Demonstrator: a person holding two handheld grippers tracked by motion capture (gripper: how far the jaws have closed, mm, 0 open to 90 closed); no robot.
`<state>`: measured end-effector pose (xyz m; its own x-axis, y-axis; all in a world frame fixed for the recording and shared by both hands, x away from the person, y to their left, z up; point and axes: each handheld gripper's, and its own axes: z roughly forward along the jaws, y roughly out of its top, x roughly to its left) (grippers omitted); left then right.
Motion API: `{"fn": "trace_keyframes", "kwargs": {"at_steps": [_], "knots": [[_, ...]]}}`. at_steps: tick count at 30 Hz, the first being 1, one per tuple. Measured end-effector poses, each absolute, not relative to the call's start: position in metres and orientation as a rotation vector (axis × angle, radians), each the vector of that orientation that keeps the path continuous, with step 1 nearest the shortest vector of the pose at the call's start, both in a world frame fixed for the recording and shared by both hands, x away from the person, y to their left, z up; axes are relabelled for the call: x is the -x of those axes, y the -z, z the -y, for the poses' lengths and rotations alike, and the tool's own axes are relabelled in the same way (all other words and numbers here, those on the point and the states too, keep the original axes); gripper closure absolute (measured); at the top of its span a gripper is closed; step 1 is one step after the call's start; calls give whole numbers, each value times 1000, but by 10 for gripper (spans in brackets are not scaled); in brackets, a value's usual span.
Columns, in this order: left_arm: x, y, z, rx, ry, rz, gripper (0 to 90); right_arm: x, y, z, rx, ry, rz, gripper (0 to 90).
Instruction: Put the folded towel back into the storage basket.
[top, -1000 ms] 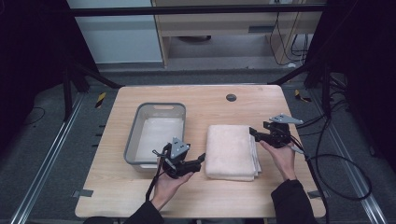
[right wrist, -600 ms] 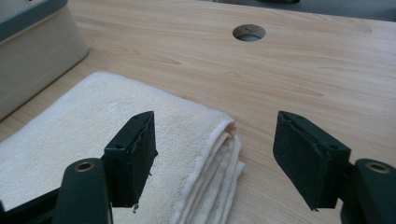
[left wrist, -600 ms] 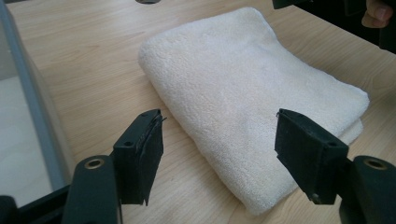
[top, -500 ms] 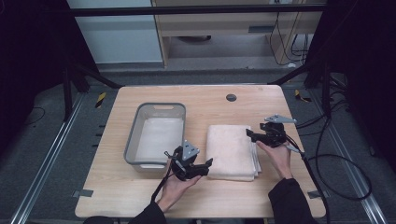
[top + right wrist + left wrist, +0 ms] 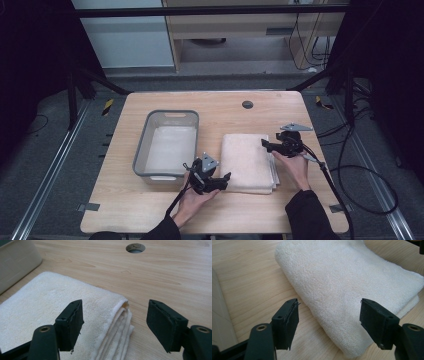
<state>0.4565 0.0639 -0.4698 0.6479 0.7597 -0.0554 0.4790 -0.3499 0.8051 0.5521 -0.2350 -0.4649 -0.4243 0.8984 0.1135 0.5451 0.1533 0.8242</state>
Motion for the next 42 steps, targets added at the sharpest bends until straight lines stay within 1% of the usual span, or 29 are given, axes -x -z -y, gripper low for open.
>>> {"fn": "trace_keyframes", "kwargs": {"at_steps": [17, 31, 42], "knots": [[-461, 486, -57, -2026, -359, -998, 262, -555, 479, 228, -1393, -1114, -2101, 301], [-463, 497, -51, -2061, -319, -1001, 252, -557, 489, 227, -1469, -1098, -2128, 301], [-465, 502, -51, -2052, -270, -1019, 245, -557, 492, 226, -1512, -1101, -2132, 304]]}}
